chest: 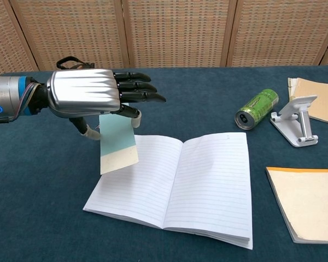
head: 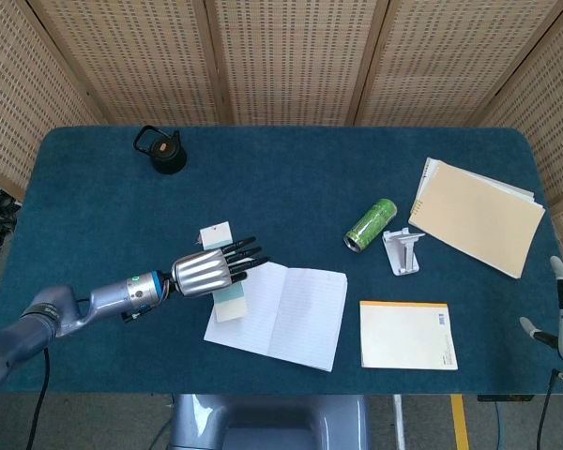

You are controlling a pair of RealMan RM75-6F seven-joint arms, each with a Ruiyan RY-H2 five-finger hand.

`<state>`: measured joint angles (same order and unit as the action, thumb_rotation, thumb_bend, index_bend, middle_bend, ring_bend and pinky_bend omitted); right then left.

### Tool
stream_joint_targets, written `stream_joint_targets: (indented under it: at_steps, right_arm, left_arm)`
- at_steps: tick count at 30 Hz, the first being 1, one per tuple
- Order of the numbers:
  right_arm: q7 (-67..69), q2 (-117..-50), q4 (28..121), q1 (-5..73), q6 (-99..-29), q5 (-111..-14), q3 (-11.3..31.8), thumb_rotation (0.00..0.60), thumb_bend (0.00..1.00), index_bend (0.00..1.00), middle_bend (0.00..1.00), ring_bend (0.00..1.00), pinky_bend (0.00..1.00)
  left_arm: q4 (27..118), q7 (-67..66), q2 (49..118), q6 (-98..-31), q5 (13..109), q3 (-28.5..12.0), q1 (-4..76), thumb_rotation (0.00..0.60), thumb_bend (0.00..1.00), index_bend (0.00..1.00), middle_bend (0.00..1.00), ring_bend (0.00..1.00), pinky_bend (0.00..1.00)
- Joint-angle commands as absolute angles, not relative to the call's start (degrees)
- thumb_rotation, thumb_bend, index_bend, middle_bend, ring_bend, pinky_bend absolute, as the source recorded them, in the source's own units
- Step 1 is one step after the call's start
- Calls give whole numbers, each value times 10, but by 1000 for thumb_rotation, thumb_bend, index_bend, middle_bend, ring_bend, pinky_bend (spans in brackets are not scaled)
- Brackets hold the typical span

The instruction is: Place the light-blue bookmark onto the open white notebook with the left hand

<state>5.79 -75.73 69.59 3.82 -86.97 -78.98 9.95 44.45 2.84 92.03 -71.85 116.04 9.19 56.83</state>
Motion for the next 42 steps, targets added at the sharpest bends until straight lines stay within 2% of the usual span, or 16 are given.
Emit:
stream_joint_targets:
  at_steps: [1, 8, 20, 42]
  right_arm:
    - [61, -758, 692, 38, -866, -787, 100, 600, 103, 13, 0, 0, 0]
    - [66, -760, 684, 38, -862, -783, 102, 600, 103, 13, 0, 0, 0]
    - [68, -762, 678, 39, -860, -780, 103, 600, 103, 13, 0, 0, 0]
    - [76, -762, 674, 38, -858, -777, 106, 600, 103, 13, 0, 0, 0]
  left_arm:
    - [420, 40, 938, -739, 1178, 101, 582, 600, 114, 574, 0, 0, 0]
    - [345, 65, 979, -792, 1213, 126, 595, 600, 114, 576, 0, 0, 0]
    - [238, 114, 1029, -846, 1229, 162, 601, 600, 114, 578, 0, 0, 0]
    - [167, 107, 1080, -845, 1232, 204, 638, 600, 114, 570, 0, 0, 0]
